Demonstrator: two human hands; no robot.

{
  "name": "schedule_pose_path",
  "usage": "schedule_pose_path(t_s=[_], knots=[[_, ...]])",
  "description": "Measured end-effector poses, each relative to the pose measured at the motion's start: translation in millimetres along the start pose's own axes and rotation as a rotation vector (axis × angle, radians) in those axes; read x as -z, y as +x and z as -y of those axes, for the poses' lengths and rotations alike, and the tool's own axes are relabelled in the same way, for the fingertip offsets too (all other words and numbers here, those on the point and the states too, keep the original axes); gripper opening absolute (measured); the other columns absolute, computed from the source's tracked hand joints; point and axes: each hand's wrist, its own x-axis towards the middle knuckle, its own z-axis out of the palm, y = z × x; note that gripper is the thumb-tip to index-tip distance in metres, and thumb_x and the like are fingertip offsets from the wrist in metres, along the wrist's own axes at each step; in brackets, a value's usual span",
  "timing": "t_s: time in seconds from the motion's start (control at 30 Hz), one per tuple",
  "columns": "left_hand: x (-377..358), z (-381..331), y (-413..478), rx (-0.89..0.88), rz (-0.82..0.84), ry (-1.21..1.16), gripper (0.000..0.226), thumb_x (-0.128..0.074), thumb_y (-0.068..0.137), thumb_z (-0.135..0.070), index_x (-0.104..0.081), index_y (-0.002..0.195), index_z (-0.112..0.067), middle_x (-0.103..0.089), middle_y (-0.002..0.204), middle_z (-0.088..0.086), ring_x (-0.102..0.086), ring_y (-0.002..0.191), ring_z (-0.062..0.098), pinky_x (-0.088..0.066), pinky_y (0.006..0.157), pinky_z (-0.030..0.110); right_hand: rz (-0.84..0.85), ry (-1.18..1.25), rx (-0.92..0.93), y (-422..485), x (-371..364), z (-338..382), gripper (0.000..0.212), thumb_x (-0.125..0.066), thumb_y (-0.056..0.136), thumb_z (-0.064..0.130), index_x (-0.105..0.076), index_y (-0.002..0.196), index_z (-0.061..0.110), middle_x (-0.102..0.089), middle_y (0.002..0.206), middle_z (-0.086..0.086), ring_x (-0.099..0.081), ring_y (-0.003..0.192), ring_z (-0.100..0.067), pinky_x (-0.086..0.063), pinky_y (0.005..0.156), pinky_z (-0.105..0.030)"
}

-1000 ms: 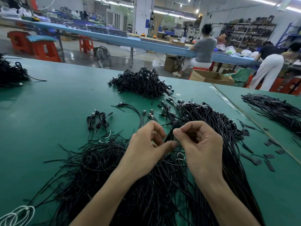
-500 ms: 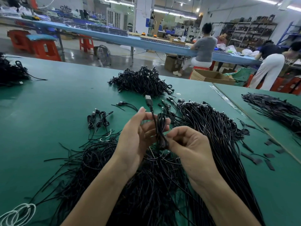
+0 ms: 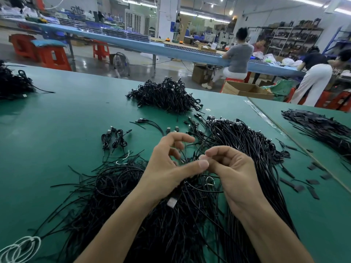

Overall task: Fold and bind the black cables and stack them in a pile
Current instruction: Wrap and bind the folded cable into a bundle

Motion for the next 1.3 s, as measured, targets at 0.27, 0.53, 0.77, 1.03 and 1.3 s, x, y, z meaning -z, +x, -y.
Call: schedule_pose_path(t_s=[0.27, 0.53, 0.77, 1.03, 1.3], knots=[[-4.1, 6.8, -0.6, 0.106, 0.062, 0.095, 0.028, -0.08, 0.083, -0.029, -0.056, 0.098, -0.028, -0.072, 0.067, 0.002, -0.067, 0.054, 0.015, -0.05, 0.051, 0.024, 0.02, 0.108, -0.01, -1.3, -4.4, -2.9, 0.017, -0.083, 0.053, 0.02, -0.076, 0.069, 0.022, -0.07, 0.073, 0.001, -0.065, 0.072, -0.01, -0.054, 0.072, -0.02], [1.9, -1.7, 3.1, 0.171, 0.011, -0.269, 0.017, -0.065, 0.092, -0.036, -0.071, 0.102, -0.024, -0.074, 0.083, 0.009, -0.07, 0.077, 0.019, -0.06, 0.077, 0.035, 0.106, 0.135, -0.176, -0.4, -3.5, -10.7, 0.02, -0.083, 0.048, 0.017, -0.075, 0.067, 0.017, -0.069, 0.072, -0.005, -0.066, 0.072, -0.014, -0.054, 0.068, -0.019], [13.4, -0.2, 1.8, -0.073, 0.206, 0.053, 0.036, -0.08, 0.08, -0.016, -0.058, 0.102, -0.033, -0.077, 0.093, 0.004, -0.069, 0.077, 0.029, -0.057, 0.08, 0.049, 0.111, 0.304, -0.488, -1.0, 1.1, -18.3, 0.014, -0.071, 0.059, -0.002, -0.072, 0.065, 0.011, -0.066, 0.064, -0.005, -0.056, 0.052, -0.01, -0.045, 0.046, -0.015], [44.6, 12.8, 18.9, -0.046, 0.178, 0.076, 0.047, -0.088, 0.072, -0.02, -0.057, 0.106, -0.033, -0.078, 0.096, 0.004, -0.075, 0.083, 0.021, -0.061, 0.076, 0.031, 0.202, 0.307, -0.563, -2.3, 3.6, -23.4, 0.034, -0.075, 0.069, 0.004, -0.069, 0.103, 0.007, -0.073, 0.083, -0.013, -0.062, 0.06, -0.012, -0.047, 0.051, -0.018], [119.6, 96.7, 88.3, 0.206, -0.588, 0.707, 0.041, -0.08, 0.083, -0.014, -0.065, 0.122, -0.011, -0.071, 0.112, 0.018, -0.066, 0.101, 0.031, -0.051, 0.098, 0.044, 0.186, 0.15, -0.489, -3.3, 16.4, -35.3, 0.035, -0.079, 0.066, 0.013, -0.076, 0.1, 0.006, -0.075, 0.094, -0.019, -0.066, 0.066, -0.014, -0.05, 0.055, -0.021]])
